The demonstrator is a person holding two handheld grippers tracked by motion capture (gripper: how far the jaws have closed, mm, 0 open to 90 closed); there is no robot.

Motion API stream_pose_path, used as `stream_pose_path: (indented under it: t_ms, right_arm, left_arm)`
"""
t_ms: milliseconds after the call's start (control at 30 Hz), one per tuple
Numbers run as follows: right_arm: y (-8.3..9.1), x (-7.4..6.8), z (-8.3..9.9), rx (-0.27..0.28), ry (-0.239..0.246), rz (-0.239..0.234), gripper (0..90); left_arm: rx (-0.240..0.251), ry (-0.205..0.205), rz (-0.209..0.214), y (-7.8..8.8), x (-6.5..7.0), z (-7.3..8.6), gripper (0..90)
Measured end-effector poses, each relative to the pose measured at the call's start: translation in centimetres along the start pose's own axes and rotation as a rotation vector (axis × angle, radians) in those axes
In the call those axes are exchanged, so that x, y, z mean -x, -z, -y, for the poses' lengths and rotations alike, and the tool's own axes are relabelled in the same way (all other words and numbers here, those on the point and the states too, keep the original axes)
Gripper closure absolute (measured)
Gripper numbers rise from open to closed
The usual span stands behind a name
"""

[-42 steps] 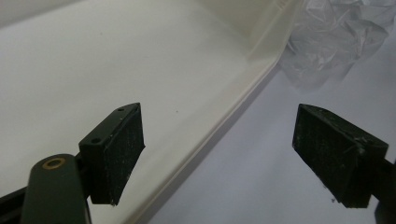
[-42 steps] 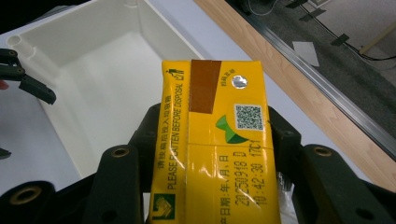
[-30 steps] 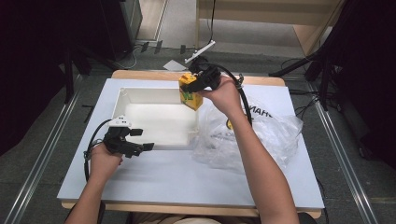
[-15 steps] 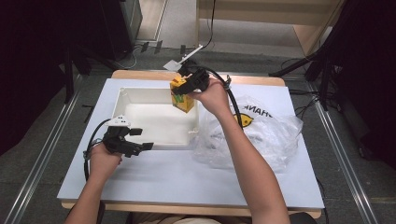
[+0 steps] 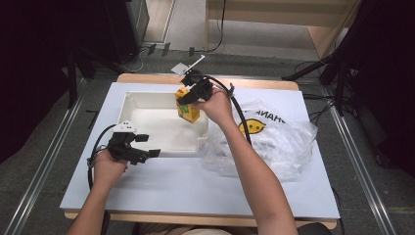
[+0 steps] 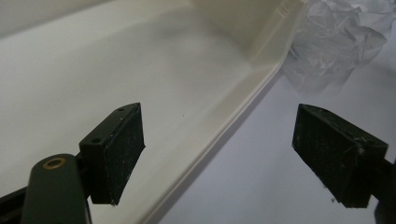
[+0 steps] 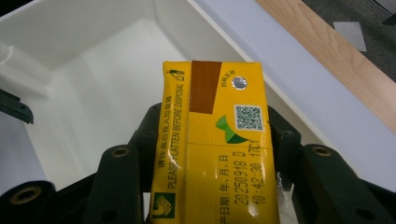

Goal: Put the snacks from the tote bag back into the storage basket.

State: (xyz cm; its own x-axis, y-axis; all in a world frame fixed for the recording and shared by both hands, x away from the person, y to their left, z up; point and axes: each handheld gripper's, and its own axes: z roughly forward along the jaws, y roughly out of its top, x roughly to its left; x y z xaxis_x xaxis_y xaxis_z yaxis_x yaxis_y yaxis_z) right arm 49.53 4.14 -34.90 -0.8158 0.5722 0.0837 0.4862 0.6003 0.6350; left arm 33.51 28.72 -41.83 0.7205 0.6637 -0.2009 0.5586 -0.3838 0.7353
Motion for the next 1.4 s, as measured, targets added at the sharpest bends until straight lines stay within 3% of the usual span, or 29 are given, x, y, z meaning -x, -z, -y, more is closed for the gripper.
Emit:
stream_pose_path:
  t_ms: [267, 667, 833, 1033, 1400]
  right_arm:
    - [-1.3, 0.9, 0.8, -0.004, -0.031, 0.017, 53.0]
    - [-2.5, 1.1, 1.5, -0.029, -0.034, 0.026, 52.9]
    - [-3.1, 0.8, 1.7, -0.045, -0.013, 0.035, 52.9]
    - [-3.2, 0.7, 2.2, -0.037, -0.001, 0.034, 52.8]
    - [-2.9, 1.2, 3.0, -0.047, -0.03, 0.002, 51.8]
  left_arm:
    - [-0.005, -0.003, -0.004, 0.0, 0.0, 0.0, 17.6]
    - [-0.016, -0.017, -0.009, -0.2, 0.2, -0.1, 17.7]
    - [-0.019, -0.017, -0.007, -0.2, 0.2, 0.0, 17.7]
    - [-0.023, -0.012, -0.01, -0.2, 0.2, 0.0, 17.6]
    - [-0.03, -0.017, -0.008, -0.4, 0.3, -0.1, 17.6]
